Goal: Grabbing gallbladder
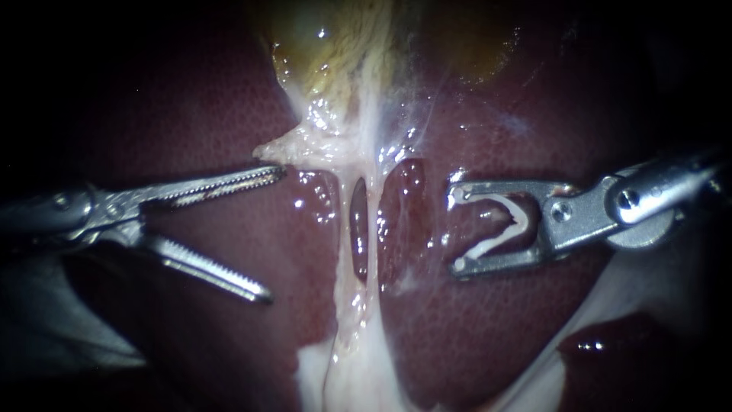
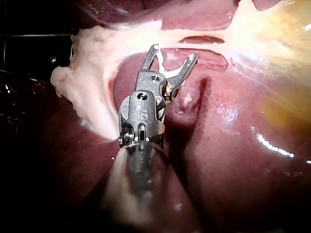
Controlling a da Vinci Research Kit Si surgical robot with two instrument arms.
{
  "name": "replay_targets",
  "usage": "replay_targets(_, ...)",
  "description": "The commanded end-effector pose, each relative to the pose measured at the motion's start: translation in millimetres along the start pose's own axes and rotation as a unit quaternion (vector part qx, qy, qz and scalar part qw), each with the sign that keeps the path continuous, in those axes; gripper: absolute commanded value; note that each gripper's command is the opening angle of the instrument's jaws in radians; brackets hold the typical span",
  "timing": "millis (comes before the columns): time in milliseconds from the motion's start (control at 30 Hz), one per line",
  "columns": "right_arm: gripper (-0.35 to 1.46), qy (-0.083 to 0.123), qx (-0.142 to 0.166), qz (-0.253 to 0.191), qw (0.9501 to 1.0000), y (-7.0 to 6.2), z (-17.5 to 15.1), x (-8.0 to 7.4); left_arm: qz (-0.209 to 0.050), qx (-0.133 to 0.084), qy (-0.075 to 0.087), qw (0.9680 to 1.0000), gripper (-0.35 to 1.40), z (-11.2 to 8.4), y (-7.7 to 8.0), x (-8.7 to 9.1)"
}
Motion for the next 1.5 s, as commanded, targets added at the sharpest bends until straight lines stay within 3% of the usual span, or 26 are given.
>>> replay_targets(33, 0.50, 0.000, 0.000, 0.000, 1.0000, 0.0, 0.0, 0.0, 0.000, 0.000, 0.000, 1.0000, 1.13, 0.0, 0.0, 0.0)
replay_targets(233, 0.50, 0.000, 0.000, 0.000, 1.0000, 0.0, 0.0, 0.0, -0.013, 0.001, -0.001, 0.9999, 1.10, -0.1, -0.2, 0.4)
replay_targets(567, 0.50, 0.000, 0.000, 0.000, 1.0000, 0.0, 0.0, 0.0, -0.041, 0.038, -0.003, 0.9984, 1.01, -0.7, -3.2, 2.7)
replay_targets(867, 0.50, 0.000, 0.000, 0.000, 1.0000, 0.1, 0.1, 0.0, -0.092, 0.058, -0.011, 0.9940, 0.89, 0.1, -5.2, 1.9)
replay_targets(1133, 0.50, 0.000, 0.000, 0.000, 1.0000, 0.1, 0.2, 0.0, -0.150, 0.065, -0.027, 0.9862, 0.66, 1.0, -5.1, 1.0)
replay_targets(1500, 0.50, 0.000, 0.000, 0.000, 1.0000, 0.1, 0.2, 0.0, -0.181, 0.070, -0.042, 0.9801, 0.29, 1.7, -4.8, 0.1)
